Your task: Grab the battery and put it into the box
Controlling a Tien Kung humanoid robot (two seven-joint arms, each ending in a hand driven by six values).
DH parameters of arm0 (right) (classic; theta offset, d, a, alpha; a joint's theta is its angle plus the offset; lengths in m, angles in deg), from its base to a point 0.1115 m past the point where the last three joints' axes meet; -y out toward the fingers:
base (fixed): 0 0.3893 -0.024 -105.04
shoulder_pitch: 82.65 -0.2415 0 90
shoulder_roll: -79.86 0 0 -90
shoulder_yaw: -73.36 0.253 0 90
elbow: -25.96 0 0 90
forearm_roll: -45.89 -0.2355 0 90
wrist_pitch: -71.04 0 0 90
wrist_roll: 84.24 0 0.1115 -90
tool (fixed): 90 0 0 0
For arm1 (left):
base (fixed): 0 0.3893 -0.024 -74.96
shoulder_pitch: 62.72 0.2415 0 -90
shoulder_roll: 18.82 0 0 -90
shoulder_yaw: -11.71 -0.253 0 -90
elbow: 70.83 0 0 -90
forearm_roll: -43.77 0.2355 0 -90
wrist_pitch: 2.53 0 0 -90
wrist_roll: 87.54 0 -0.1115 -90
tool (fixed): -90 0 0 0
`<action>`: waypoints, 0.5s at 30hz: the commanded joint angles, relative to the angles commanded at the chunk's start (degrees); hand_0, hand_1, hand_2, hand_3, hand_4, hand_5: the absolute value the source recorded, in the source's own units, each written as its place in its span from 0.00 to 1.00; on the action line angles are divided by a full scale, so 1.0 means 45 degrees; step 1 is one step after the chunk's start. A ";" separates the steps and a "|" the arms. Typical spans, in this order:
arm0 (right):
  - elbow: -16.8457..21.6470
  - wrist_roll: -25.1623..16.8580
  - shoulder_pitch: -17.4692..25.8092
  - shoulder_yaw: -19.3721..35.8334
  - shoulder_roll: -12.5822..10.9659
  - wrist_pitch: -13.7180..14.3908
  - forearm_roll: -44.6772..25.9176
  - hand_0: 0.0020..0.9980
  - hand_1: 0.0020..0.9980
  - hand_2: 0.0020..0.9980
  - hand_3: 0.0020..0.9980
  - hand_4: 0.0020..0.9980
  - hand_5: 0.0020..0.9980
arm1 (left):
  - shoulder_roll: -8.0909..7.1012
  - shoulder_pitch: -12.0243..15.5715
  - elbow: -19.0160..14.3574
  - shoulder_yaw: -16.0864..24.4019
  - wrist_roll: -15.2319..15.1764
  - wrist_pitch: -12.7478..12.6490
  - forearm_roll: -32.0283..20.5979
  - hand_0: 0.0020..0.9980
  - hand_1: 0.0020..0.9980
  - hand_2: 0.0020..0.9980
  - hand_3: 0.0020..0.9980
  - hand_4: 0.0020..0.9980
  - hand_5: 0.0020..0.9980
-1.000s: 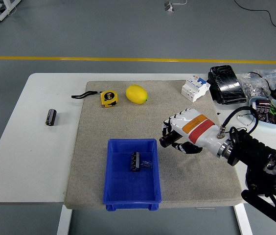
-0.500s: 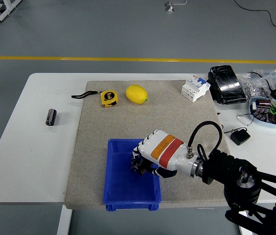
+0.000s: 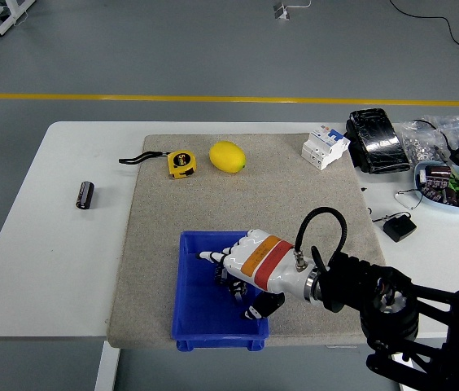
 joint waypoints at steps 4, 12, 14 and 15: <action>0.0113 -0.0043 -0.0031 0.0199 0.0000 0.0089 -0.0021 0.42 0.53 0.72 0.94 1.00 0.26 | -0.0008 0.0013 0.0002 0.0021 0.0000 0.0016 0.0009 0.69 0.63 0.68 0.62 0.63 0.68; 0.0461 -0.0080 0.0029 0.1445 -0.0266 0.0099 -0.0263 0.42 0.53 0.72 0.93 1.00 0.26 | 0.0004 0.0031 0.0013 0.0075 -0.0001 0.0044 0.0059 0.69 0.63 0.68 0.62 0.63 0.68; 0.0544 -0.0111 0.0058 0.1911 -0.0372 0.0142 -0.0355 0.42 0.53 0.72 0.93 1.00 0.26 | 0.0011 0.0011 0.0011 0.0079 0.0005 0.0066 0.0077 0.69 0.63 0.68 0.62 0.63 0.68; 0.0564 -0.0116 0.0079 0.2143 -0.0421 0.0177 -0.0366 0.42 0.53 0.72 0.93 1.00 0.26 | 0.0014 0.0004 0.0008 0.0069 0.0004 0.0074 0.0077 0.69 0.63 0.68 0.62 0.63 0.68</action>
